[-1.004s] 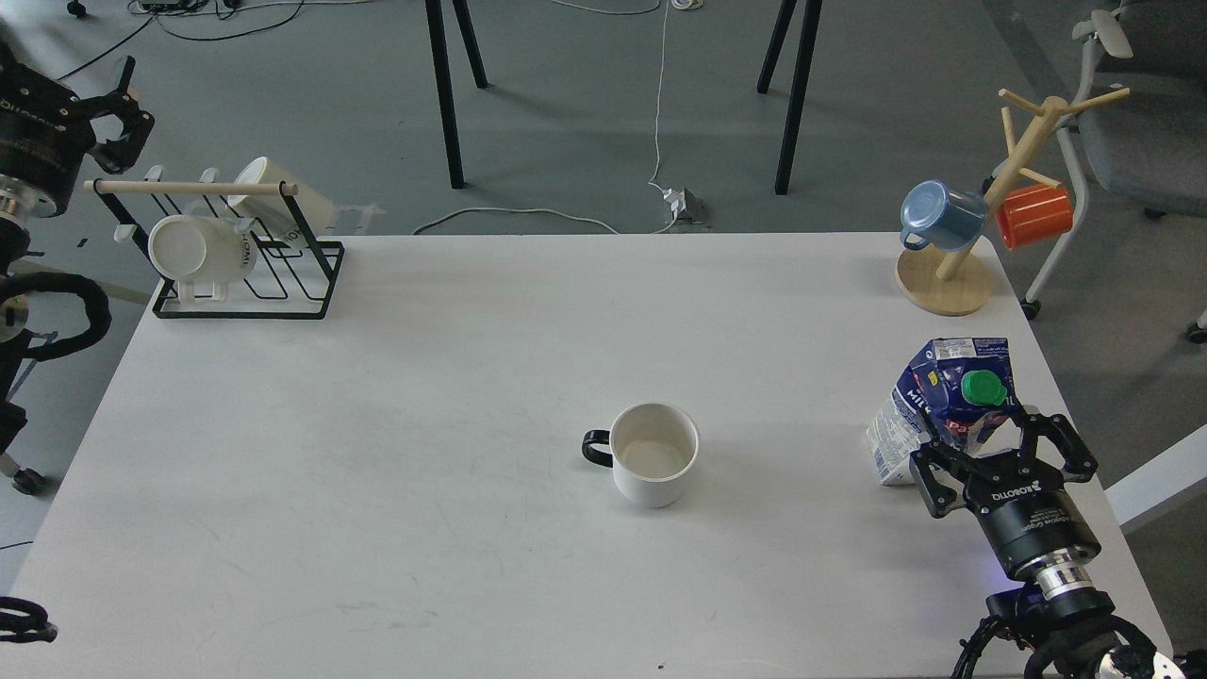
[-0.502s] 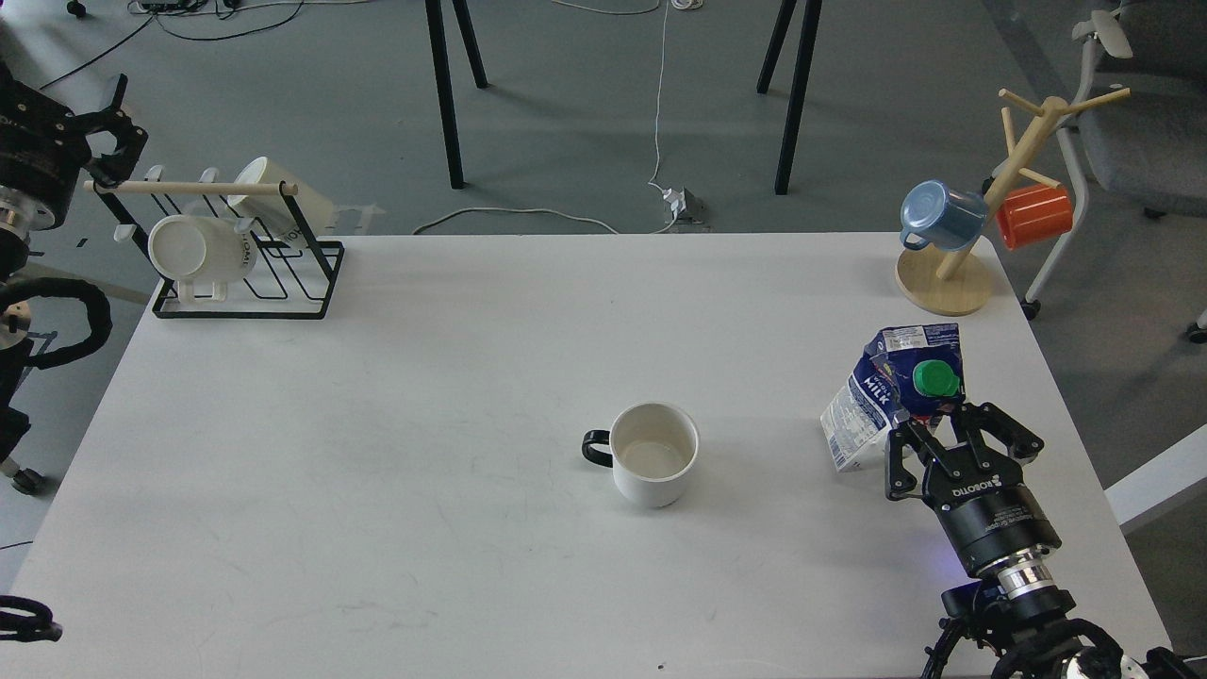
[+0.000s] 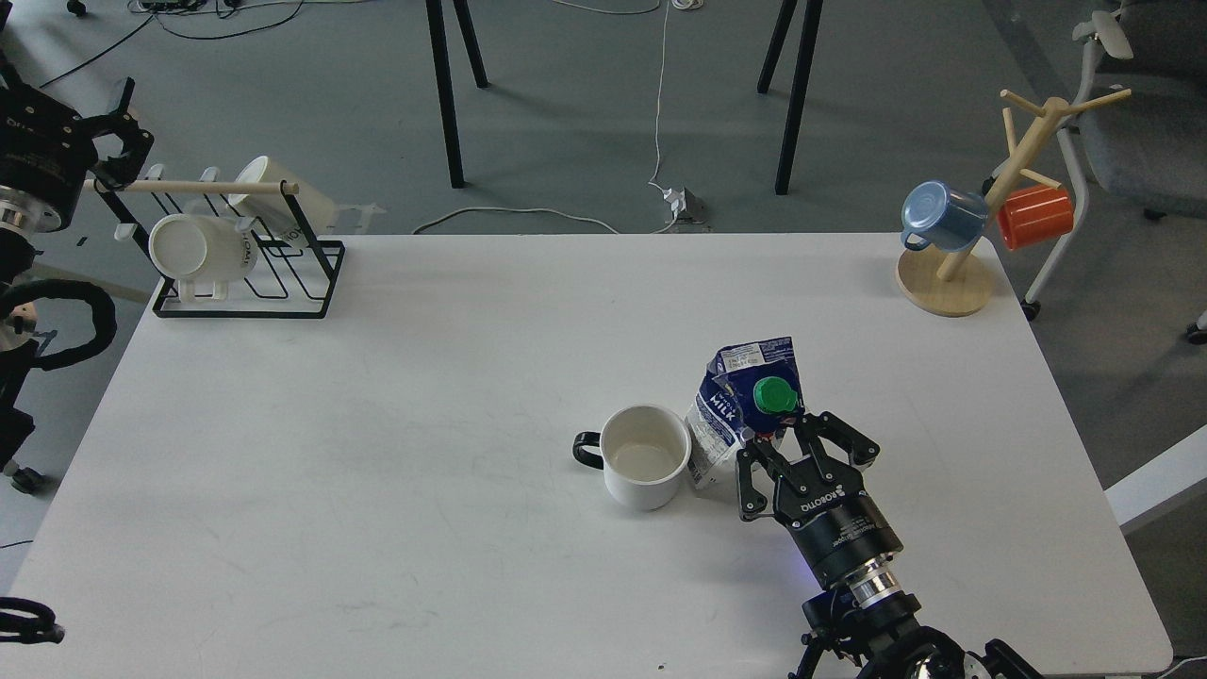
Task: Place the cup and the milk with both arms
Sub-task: 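Slide the milk carton with the right gripper beside the white mug, then open the right gripper and withdraw it from the carton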
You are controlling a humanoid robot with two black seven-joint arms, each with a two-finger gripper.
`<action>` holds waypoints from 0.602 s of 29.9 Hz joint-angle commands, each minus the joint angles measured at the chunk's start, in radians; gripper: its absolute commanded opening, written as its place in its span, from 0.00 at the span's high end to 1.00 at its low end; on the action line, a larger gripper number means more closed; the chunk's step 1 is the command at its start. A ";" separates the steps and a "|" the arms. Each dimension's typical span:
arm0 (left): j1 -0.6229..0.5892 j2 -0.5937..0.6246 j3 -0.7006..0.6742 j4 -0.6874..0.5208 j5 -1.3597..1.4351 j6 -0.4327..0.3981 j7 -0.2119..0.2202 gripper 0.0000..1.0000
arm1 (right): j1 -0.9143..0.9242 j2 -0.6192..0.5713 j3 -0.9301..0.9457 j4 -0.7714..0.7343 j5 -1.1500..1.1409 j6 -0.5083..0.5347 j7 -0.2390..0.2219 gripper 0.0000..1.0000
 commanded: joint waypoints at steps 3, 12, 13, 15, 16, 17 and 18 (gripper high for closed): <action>0.002 0.001 -0.001 0.000 0.000 -0.002 -0.001 0.01 | 0.013 0.002 0.001 -0.041 -0.003 0.000 -0.001 0.58; 0.002 0.001 0.000 0.000 0.000 -0.002 0.001 0.01 | 0.007 0.002 0.000 -0.040 0.001 0.000 -0.001 0.16; 0.002 0.001 0.000 0.000 0.000 -0.002 0.001 0.01 | 0.004 0.002 0.000 -0.040 0.001 0.000 -0.001 0.13; 0.002 0.000 0.000 0.000 0.000 -0.002 0.001 0.01 | 0.001 0.002 0.001 -0.041 0.001 0.000 0.001 0.10; 0.002 0.000 0.000 0.000 0.000 -0.002 0.001 0.01 | -0.004 0.002 0.001 -0.040 0.001 0.000 0.001 0.08; 0.002 0.000 0.000 0.000 0.000 -0.002 0.001 0.01 | -0.007 0.002 0.001 -0.040 0.001 0.000 0.002 0.07; 0.004 0.000 0.000 0.000 0.000 -0.002 0.001 0.01 | -0.012 0.002 0.003 -0.038 0.002 0.000 0.002 0.06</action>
